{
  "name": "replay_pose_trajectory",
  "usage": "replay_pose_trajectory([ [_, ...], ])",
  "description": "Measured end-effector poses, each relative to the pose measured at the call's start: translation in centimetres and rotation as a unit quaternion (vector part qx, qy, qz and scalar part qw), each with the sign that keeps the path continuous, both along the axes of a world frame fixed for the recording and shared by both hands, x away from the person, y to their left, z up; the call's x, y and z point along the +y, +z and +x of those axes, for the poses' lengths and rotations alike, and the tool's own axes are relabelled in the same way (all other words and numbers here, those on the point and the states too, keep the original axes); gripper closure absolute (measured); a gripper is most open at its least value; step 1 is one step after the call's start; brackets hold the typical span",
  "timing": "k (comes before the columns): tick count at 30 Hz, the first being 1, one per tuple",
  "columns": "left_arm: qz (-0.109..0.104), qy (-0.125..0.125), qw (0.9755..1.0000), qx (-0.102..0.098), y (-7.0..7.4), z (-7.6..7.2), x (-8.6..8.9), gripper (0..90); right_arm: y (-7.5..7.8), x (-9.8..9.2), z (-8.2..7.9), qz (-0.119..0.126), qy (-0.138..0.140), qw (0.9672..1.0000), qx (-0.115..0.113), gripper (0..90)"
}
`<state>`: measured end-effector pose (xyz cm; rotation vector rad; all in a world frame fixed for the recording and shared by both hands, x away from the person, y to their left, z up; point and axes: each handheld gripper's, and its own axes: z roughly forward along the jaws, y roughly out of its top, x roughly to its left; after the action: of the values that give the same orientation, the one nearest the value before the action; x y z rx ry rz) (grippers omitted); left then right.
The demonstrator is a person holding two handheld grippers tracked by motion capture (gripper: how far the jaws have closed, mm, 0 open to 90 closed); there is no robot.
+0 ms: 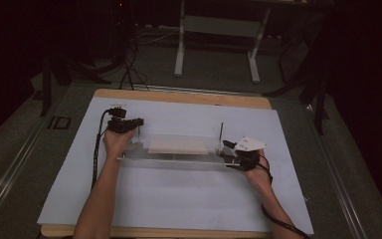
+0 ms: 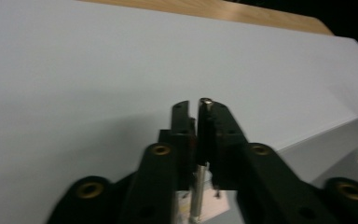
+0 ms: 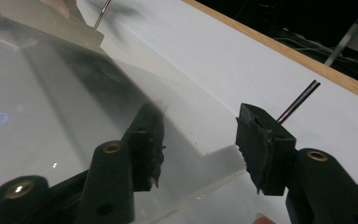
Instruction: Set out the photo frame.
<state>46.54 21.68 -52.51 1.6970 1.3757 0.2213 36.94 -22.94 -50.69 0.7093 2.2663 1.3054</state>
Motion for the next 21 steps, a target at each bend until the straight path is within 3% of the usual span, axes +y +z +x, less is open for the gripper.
replay_pose_trajectory([
  [8,-0.005,-0.007,0.9994,-0.033,0.6,-1.4,1.3,70.4,0.2,0.0,0.2,0.001,0.001,1.0,0.004,49.6],
  [13,-0.016,-0.009,0.998,-0.061,1.3,-3.2,2.8,68.0,0.3,-0.1,0.4,0.003,0.003,0.9999,0.01,49.5],
  [21,-0.025,-0.007,0.996,-0.085,1.6,-5.2,4.4,66.6,0.4,-0.2,0.8,0.009,0.004,0.9998,0.018,47.3],
])
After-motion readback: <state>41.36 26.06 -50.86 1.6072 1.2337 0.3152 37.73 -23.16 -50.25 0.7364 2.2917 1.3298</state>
